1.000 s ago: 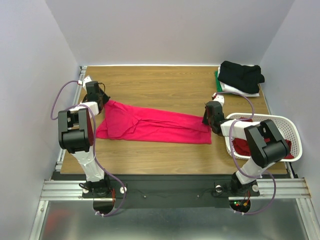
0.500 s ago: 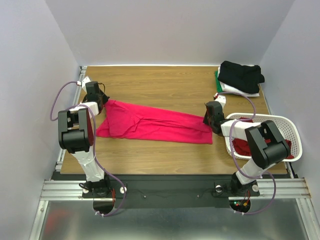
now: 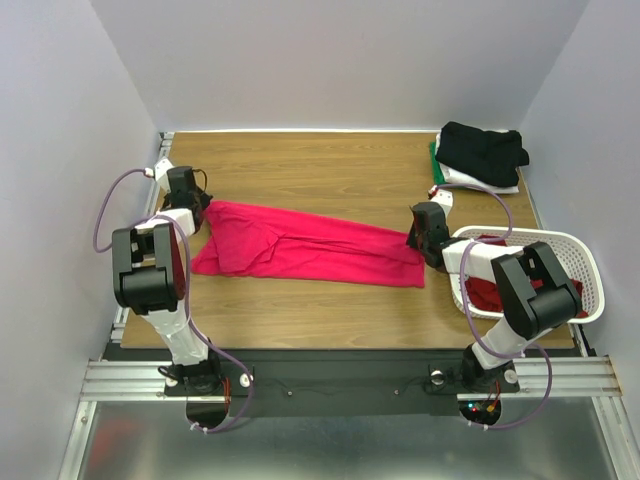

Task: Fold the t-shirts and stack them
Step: Fold the tshirt

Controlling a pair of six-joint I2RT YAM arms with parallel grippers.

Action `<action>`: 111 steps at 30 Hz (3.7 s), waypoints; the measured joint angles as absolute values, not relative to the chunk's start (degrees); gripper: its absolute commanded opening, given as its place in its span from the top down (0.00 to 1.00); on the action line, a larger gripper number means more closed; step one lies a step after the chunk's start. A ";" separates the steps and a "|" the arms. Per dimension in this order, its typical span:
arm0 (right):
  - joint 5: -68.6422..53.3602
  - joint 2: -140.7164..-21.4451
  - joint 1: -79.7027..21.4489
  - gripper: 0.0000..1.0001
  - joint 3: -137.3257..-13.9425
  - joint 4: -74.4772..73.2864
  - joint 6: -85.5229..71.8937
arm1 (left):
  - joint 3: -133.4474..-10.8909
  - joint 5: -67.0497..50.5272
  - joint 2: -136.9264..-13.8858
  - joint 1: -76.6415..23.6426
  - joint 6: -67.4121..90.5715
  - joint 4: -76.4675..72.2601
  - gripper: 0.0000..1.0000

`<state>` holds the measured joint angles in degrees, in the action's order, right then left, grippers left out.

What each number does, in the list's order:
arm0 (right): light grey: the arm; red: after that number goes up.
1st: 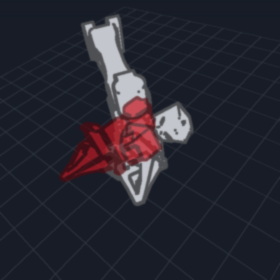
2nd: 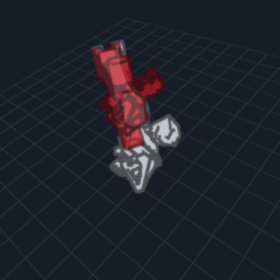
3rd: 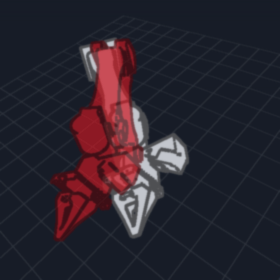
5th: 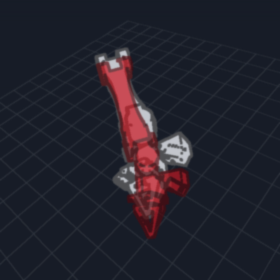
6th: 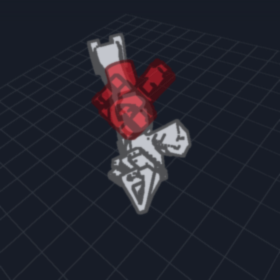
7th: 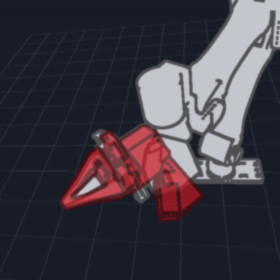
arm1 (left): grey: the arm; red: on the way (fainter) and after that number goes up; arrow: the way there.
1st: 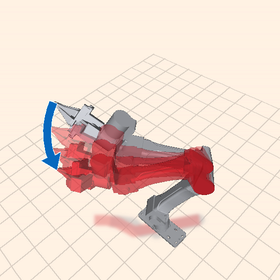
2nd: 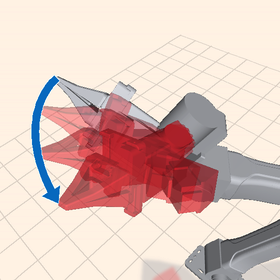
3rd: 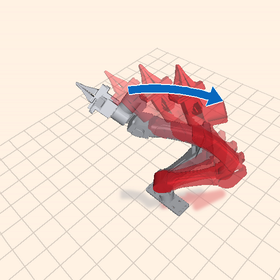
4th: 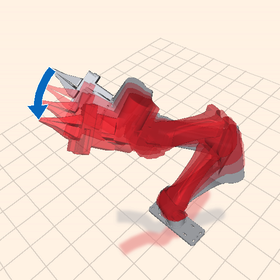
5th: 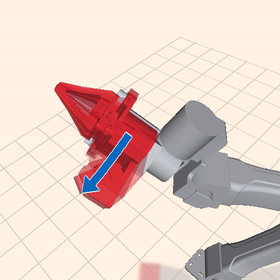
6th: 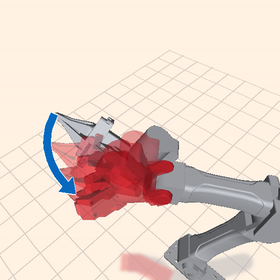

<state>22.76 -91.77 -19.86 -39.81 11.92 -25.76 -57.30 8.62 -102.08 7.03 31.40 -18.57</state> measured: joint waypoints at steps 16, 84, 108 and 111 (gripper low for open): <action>23.16 -91.74 -19.86 0.94 -39.81 10.94 -25.74 | -53.98 13.56 -93.80 4.40 30.92 -19.84 0.27; 10.35 -88.75 -35.62 0.25 -33.67 18.57 -28.38 | -81.60 -3.07 -122.67 -11.88 30.81 -15.79 0.09; -3.79 -82.37 -47.66 0.24 -32.93 11.33 -30.79 | -89.84 0.51 -120.14 -12.27 27.05 -11.55 0.08; -1.10 -76.34 -48.21 0.23 -31.92 7.77 -30.72 | -83.48 2.79 -110.91 -12.27 26.37 -12.80 0.08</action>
